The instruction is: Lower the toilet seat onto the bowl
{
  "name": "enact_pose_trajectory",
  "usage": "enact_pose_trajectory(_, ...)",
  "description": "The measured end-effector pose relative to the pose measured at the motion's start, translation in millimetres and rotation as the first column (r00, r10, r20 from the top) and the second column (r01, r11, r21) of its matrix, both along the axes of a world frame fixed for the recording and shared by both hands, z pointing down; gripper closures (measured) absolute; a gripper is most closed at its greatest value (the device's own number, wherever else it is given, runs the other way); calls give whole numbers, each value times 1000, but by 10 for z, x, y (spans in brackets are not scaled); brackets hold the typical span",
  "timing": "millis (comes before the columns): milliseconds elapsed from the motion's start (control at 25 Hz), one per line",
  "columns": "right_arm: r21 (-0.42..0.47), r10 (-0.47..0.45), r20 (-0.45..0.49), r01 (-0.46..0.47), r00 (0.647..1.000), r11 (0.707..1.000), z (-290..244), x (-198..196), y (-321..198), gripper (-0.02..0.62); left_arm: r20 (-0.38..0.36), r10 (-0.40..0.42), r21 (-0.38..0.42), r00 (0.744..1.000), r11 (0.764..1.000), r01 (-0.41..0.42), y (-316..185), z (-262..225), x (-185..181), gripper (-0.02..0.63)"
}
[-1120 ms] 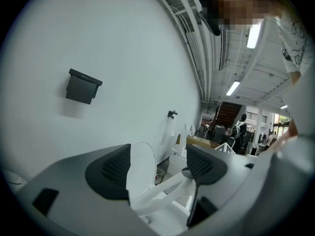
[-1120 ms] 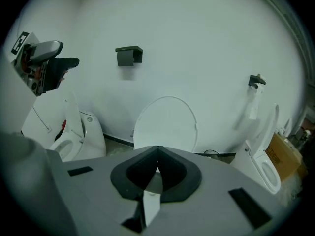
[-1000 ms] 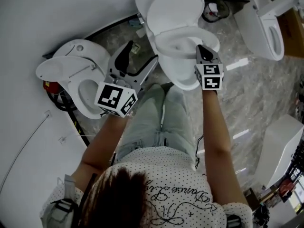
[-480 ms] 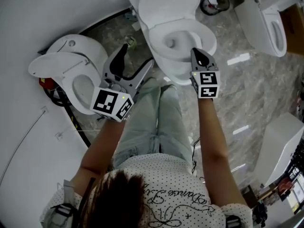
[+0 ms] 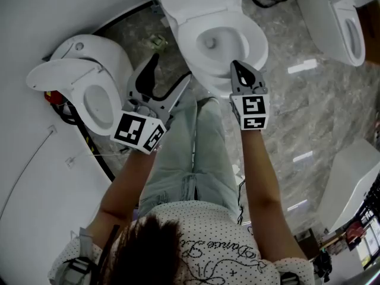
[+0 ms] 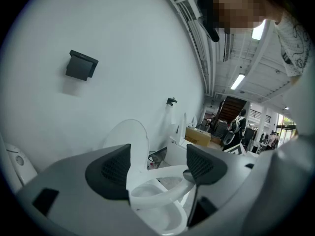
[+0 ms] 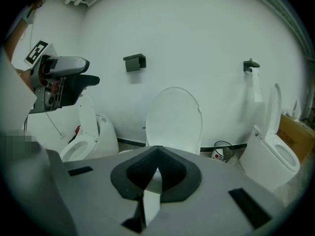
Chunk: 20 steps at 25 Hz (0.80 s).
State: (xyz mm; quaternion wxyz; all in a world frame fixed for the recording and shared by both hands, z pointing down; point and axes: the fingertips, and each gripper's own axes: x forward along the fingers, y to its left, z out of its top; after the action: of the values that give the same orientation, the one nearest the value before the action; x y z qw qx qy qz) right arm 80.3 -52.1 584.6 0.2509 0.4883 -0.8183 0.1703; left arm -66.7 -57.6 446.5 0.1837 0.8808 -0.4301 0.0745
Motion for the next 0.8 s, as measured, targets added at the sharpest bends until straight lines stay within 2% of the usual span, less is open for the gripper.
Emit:
enact_pose_trajectory(520, -29, -8, 47, 9, 999, 1000, 453, 105, 493, 584, 15, 15, -34, 1000, 999, -15, 276, 565, 265, 255)
enact_pose_trajectory(800, -59, -14, 59, 17, 998, 998, 765, 154, 738, 584, 32, 66, -45, 997, 997, -64, 430, 960, 453, 302)
